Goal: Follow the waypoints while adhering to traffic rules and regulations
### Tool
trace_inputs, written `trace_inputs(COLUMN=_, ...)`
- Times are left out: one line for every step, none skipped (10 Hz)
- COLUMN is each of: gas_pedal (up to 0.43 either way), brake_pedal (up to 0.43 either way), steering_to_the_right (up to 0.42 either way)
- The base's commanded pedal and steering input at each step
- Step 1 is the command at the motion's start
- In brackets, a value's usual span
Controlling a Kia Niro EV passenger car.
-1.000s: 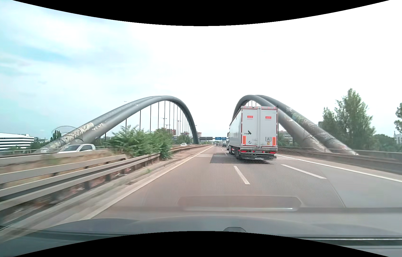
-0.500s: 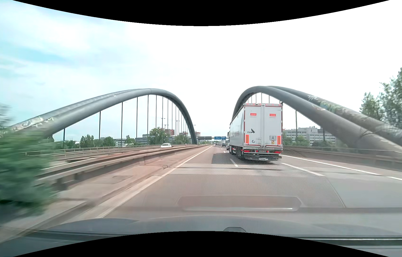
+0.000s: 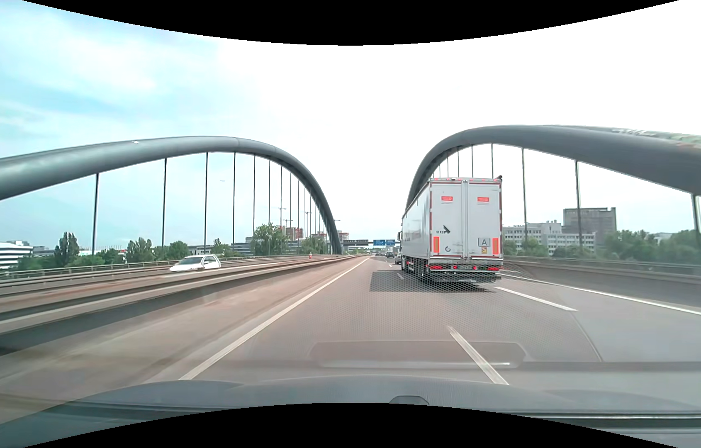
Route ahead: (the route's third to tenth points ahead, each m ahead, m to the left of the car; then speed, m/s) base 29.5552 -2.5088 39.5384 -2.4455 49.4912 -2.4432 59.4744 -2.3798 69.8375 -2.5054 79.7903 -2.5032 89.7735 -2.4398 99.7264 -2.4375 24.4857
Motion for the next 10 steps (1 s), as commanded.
trace_inputs(gas_pedal=0.209, brake_pedal=0.0, steering_to_the_right=-0.004)
trace_inputs(gas_pedal=0.209, brake_pedal=0.0, steering_to_the_right=-0.003)
trace_inputs(gas_pedal=0.209, brake_pedal=0.0, steering_to_the_right=-0.003)
trace_inputs(gas_pedal=0.209, brake_pedal=0.0, steering_to_the_right=-0.004)
trace_inputs(gas_pedal=0.209, brake_pedal=0.0, steering_to_the_right=-0.003)
trace_inputs(gas_pedal=0.209, brake_pedal=0.0, steering_to_the_right=-0.003)
trace_inputs(gas_pedal=0.209, brake_pedal=0.0, steering_to_the_right=-0.004)
trace_inputs(gas_pedal=0.209, brake_pedal=0.0, steering_to_the_right=-0.004)
trace_inputs(gas_pedal=0.209, brake_pedal=0.0, steering_to_the_right=-0.004)
trace_inputs(gas_pedal=0.209, brake_pedal=0.0, steering_to_the_right=-0.004)
